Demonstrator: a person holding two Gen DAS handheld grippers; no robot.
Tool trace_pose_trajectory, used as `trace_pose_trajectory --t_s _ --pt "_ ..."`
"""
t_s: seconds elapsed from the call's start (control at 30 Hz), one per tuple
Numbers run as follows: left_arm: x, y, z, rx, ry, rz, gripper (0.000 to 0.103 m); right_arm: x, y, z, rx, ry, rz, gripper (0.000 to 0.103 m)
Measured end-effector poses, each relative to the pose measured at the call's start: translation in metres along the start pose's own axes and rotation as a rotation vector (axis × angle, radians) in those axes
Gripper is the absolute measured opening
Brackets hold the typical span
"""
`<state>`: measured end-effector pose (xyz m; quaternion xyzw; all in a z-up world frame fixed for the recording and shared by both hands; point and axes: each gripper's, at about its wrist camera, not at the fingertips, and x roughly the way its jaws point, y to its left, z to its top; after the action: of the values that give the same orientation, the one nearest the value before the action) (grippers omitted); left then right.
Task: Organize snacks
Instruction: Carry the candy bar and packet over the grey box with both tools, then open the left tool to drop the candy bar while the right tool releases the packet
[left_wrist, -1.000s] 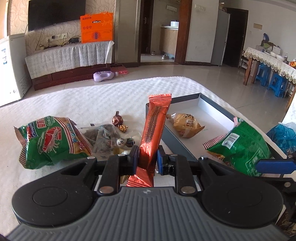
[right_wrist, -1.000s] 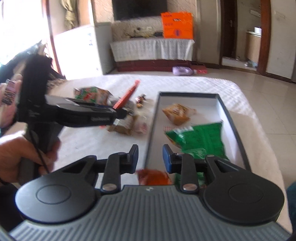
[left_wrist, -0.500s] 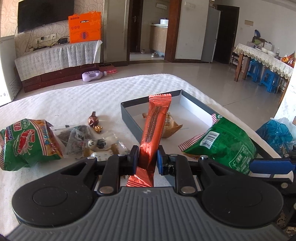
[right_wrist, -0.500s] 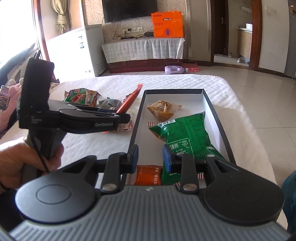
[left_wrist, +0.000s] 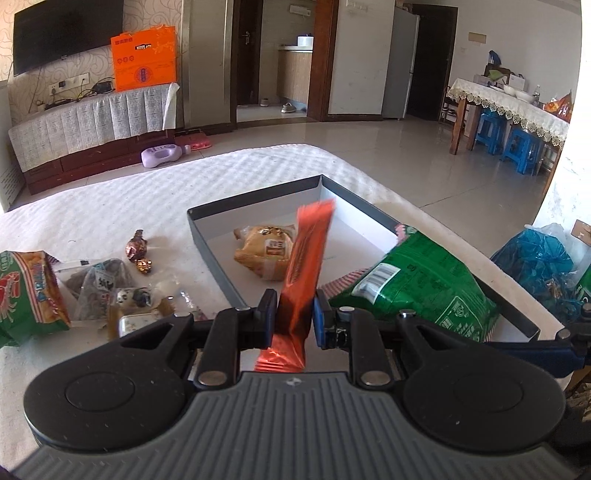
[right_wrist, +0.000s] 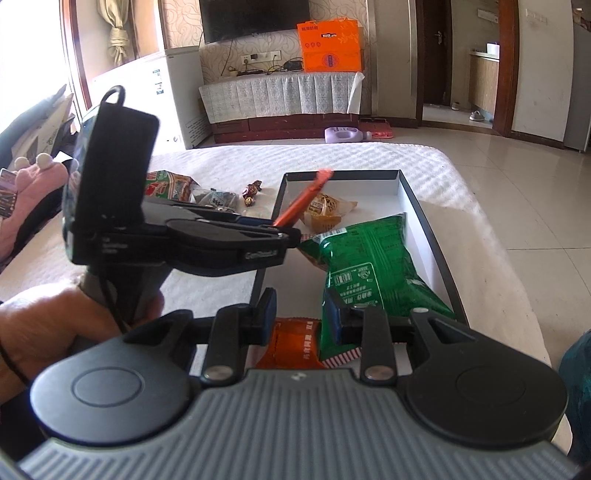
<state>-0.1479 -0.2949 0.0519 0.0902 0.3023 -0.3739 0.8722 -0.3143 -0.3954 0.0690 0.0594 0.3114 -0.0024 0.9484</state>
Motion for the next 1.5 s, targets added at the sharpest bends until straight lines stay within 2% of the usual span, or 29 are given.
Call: trace_pose_trajectory --t_s 0.27,0.33,0.37,0.4,0.47,0.57,0.87,0.93,1.0,1.23,1.33,1.5 --pt "0.013 -0.010 0.001 0.015 -0.004 -0.025 0.024 0.001 -0.001 -0.002 -0.002 0.004 -0.009 0.031" --pt "0.012 -0.013 0.001 0.026 -0.012 -0.021 0.028 0.001 -0.001 -0.002 -0.003 0.006 -0.011 0.031" --pt "0.011 -0.015 0.001 0.037 -0.019 -0.012 0.041 0.001 -0.002 -0.003 -0.003 0.007 -0.012 0.031" --pt "0.009 -0.017 0.001 0.048 -0.031 -0.005 0.062 0.001 -0.001 -0.003 -0.004 0.007 -0.013 0.031" --pt "0.002 -0.020 0.000 0.063 -0.059 0.011 0.084 -0.001 0.001 -0.003 -0.002 0.002 -0.014 0.031" --pt "-0.010 -0.020 -0.003 0.078 -0.088 0.018 0.086 -0.003 0.003 -0.004 -0.005 -0.010 -0.014 0.031" --pt "-0.046 -0.006 -0.022 0.064 -0.084 0.092 0.095 -0.007 0.011 -0.011 -0.021 -0.010 -0.029 0.032" --pt "-0.056 0.001 -0.027 0.043 -0.095 0.100 0.095 -0.009 0.011 -0.012 -0.018 -0.017 -0.034 0.040" --pt "-0.064 0.007 -0.031 0.039 -0.092 0.108 0.098 -0.011 0.011 -0.013 -0.011 -0.027 -0.035 0.041" --pt "-0.085 0.018 -0.054 0.160 -0.059 0.179 0.098 -0.023 0.005 -0.013 0.089 -0.109 0.029 0.041" --pt "-0.092 0.028 -0.066 0.193 -0.040 0.198 0.099 -0.022 0.011 -0.014 0.078 -0.105 0.042 0.045" --pt "-0.100 0.047 -0.080 0.220 -0.024 0.230 0.099 -0.018 0.027 -0.014 0.037 -0.086 0.072 0.045"
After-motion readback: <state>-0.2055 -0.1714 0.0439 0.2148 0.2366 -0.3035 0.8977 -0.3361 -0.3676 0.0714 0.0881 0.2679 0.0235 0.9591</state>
